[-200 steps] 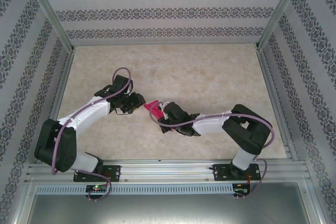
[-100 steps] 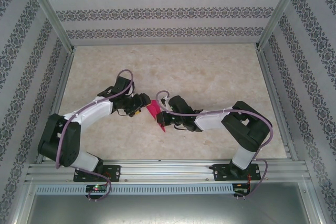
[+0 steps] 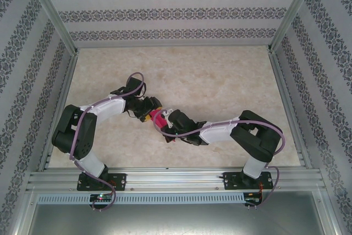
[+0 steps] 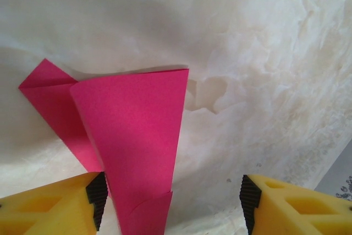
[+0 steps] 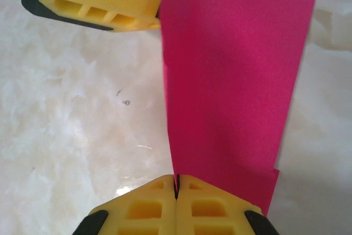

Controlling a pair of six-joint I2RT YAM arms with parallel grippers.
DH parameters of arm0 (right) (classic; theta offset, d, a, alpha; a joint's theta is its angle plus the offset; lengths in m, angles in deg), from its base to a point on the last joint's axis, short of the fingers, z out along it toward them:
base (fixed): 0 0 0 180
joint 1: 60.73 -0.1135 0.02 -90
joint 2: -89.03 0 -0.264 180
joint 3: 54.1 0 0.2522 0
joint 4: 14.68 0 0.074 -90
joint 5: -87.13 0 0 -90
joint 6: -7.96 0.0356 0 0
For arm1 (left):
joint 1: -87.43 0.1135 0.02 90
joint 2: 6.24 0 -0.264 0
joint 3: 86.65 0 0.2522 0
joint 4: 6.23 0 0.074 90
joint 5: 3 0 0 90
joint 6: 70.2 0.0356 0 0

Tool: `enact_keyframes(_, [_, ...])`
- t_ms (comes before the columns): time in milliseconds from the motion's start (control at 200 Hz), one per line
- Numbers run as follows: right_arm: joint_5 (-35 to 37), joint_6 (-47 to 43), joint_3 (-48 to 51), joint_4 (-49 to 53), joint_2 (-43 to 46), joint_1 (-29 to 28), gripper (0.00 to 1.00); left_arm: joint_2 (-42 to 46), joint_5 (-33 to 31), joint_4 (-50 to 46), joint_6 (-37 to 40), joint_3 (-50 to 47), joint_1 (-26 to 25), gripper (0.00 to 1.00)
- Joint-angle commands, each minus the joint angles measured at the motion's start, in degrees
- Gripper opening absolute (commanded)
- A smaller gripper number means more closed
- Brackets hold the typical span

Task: Fold a paper plane with a square sheet of paper (pick it up from the middle)
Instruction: Fold the wing for the fifth time at the center of the table.

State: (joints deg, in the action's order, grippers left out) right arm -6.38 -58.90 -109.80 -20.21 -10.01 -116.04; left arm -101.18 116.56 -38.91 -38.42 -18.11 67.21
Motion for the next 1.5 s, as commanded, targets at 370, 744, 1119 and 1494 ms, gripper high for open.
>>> enact_keyframes(370, [7.7,-8.1,-1.0,-0.1,2.3,-2.8,0.04,-1.6,0.4,-4.4,-2.0,-0.2,0.3,0.42])
enact_keyframes(744, [12.1,-16.3,-0.2,4.0,3.8,-4.6,0.22,-2.3,0.6,-5.7,-0.9,0.9,0.4,0.08])
enact_keyframes(1119, [20.1,-25.2,-2.0,5.8,1.3,-7.7,0.29,-2.3,1.2,-5.2,-0.8,0.8,0.3,0.04])
enact_keyframes(1494, [22.9,-25.5,-3.1,4.8,-1.1,-8.6,0.24,-2.6,1.9,-4.9,-0.9,0.7,0.4,0.04])
